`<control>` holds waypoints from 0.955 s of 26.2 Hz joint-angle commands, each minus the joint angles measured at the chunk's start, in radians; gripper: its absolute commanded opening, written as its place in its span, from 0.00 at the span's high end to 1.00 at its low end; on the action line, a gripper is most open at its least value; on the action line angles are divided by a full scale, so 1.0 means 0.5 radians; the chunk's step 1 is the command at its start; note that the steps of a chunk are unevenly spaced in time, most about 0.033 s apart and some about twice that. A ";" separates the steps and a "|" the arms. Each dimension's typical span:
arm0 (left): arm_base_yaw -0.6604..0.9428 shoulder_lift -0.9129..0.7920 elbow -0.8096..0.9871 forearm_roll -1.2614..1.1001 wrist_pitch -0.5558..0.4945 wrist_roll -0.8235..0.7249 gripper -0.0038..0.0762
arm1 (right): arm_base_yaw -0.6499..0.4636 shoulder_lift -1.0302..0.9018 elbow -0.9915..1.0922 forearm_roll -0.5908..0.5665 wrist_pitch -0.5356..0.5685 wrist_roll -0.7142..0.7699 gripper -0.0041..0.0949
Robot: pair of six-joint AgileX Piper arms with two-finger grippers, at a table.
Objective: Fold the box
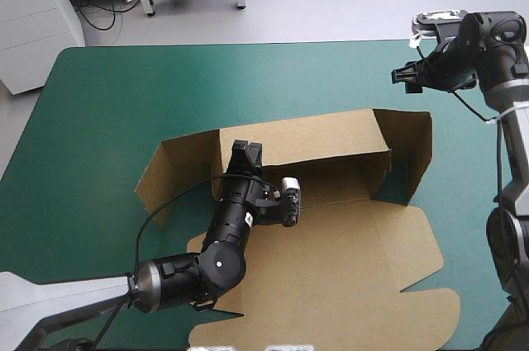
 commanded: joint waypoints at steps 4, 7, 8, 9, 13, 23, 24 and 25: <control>-0.011 -0.065 -0.035 0.128 0.055 -0.032 0.99 | -0.155 -0.048 0.061 0.222 0.009 -0.187 0.31; -0.011 -0.065 -0.035 0.128 0.055 -0.032 0.99 | -0.156 -0.048 0.150 0.245 0.009 -0.197 0.31; -0.011 -0.065 -0.035 0.128 0.055 -0.032 0.99 | -0.156 -0.048 0.184 0.281 0.009 -0.221 0.31; -0.011 -0.065 -0.035 0.128 0.055 -0.032 0.99 | -0.156 -0.056 0.221 0.331 0.009 -0.243 0.31; -0.011 -0.065 -0.035 0.128 0.055 -0.032 0.99 | -0.156 -0.148 0.406 0.400 0.009 -0.324 0.31; -0.011 -0.065 -0.035 0.128 0.047 -0.032 0.99 | -0.203 -0.389 0.618 0.404 0.009 -0.387 0.31; -0.011 -0.065 -0.035 0.128 0.047 -0.032 0.99 | -0.226 -0.393 0.618 0.404 0.009 -0.382 0.31; -0.011 -0.065 -0.035 0.132 0.047 -0.032 0.99 | -0.236 -0.397 0.618 0.408 0.009 -0.377 0.31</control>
